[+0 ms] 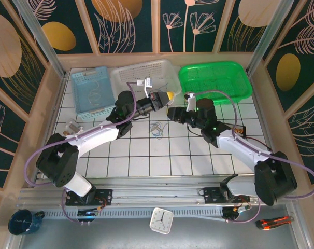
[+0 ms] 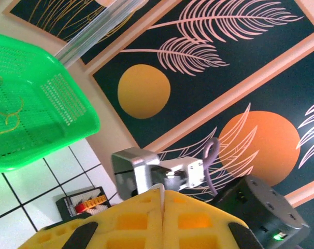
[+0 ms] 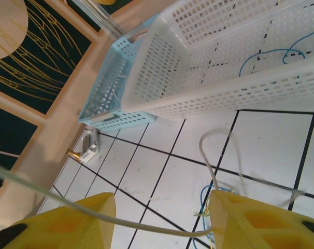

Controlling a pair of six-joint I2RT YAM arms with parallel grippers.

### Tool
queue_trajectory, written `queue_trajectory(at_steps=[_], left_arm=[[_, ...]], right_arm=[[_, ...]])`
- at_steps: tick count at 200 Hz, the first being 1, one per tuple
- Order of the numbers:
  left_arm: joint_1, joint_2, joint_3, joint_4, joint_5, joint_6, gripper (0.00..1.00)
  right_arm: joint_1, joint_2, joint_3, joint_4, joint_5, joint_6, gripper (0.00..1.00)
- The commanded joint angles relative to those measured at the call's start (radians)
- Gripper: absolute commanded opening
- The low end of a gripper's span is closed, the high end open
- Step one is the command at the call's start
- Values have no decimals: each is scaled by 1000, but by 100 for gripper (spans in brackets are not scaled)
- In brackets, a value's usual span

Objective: Untangle the cables

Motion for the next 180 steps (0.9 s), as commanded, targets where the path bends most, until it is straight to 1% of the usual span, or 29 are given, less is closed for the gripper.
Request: queue_trajectory(at_steps=[1,80,126,154,180], left_arm=[[-10,-33,31,18,25,-31,0],[-22,-73,91,45,35,-92,0],[-22,-102,131,66,28,-133,0],[-22,-132,157,31,12,-105,0],[-22,-165,194,-51,-13,-43,0]], right_arm=[[3,23,-17,118,44,0,52],[11,130,-36,314,120,23,52],[16,185,-41,353,134,29,53],[16,194,-64,358,139,31,52],[16,183,-96,353,142,27,52]])
